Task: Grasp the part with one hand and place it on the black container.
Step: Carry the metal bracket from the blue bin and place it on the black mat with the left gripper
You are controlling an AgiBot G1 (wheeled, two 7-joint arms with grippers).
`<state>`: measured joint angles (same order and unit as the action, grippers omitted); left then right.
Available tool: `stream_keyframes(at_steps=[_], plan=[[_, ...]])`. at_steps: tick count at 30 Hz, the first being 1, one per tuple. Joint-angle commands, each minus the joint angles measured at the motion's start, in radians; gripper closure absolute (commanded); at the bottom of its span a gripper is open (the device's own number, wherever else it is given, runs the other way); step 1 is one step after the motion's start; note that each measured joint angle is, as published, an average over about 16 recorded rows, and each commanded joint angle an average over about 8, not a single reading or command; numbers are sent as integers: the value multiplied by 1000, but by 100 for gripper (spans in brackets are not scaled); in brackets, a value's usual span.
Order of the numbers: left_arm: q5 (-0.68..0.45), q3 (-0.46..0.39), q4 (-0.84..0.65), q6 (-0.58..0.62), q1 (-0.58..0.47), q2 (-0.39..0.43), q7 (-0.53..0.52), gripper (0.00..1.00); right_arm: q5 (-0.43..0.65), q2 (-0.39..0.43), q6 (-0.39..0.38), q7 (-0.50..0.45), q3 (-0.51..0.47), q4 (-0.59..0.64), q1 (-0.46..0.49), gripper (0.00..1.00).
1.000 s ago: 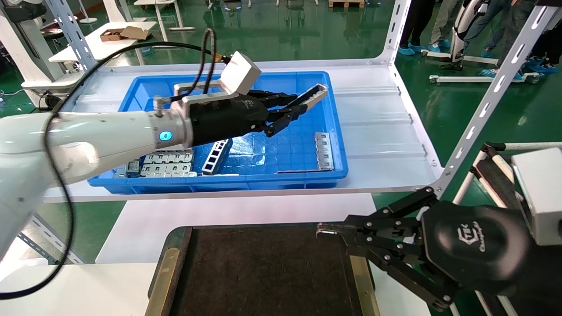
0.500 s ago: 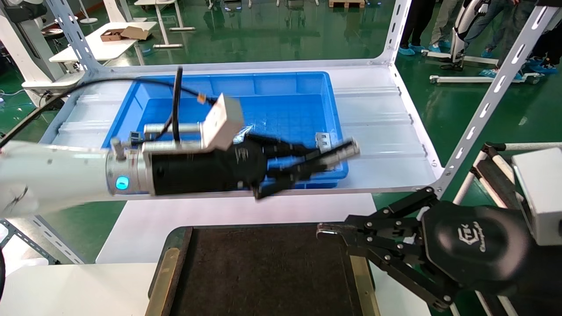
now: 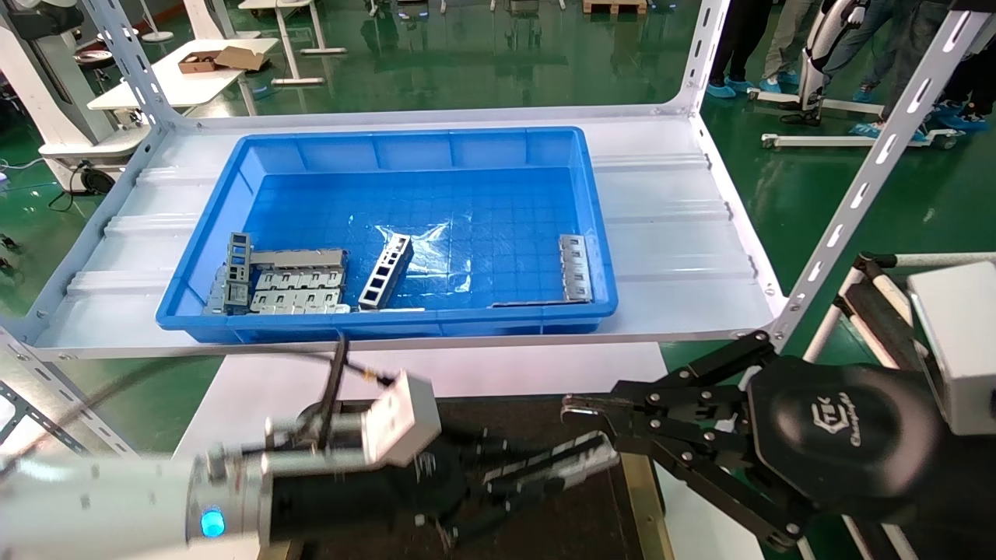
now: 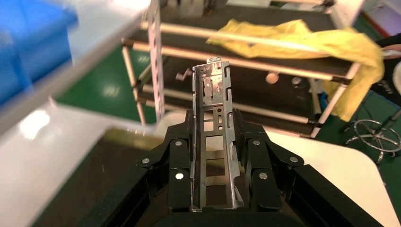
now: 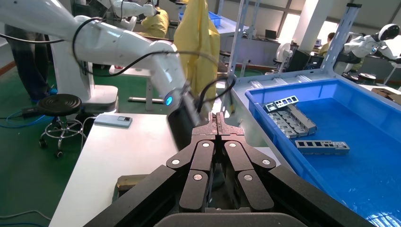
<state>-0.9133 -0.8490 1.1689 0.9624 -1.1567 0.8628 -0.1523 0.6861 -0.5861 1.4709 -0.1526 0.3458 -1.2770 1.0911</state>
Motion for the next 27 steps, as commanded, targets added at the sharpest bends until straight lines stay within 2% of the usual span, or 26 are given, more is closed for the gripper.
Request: stream_keyframes(at_steps=[1,6,12,19,27], plan=[[-14,-10,61,-62,54,-24,-26,100,0,0,0,0,0,0,0,100],[-56,-40,118,-231,146,-36,-106,100,0,0,0,0,0,0,0,100],[-115,-86,109,-427,221,-12,-202,100,0,0,0,0,0,0,0,100],[-150,-139,50,-627,267,45,-331,100,0,0,0,0,0,0,0,100],[-123,-189,-14,-874,291,147,-473,100,0,0,0,0,1,0,0,100]])
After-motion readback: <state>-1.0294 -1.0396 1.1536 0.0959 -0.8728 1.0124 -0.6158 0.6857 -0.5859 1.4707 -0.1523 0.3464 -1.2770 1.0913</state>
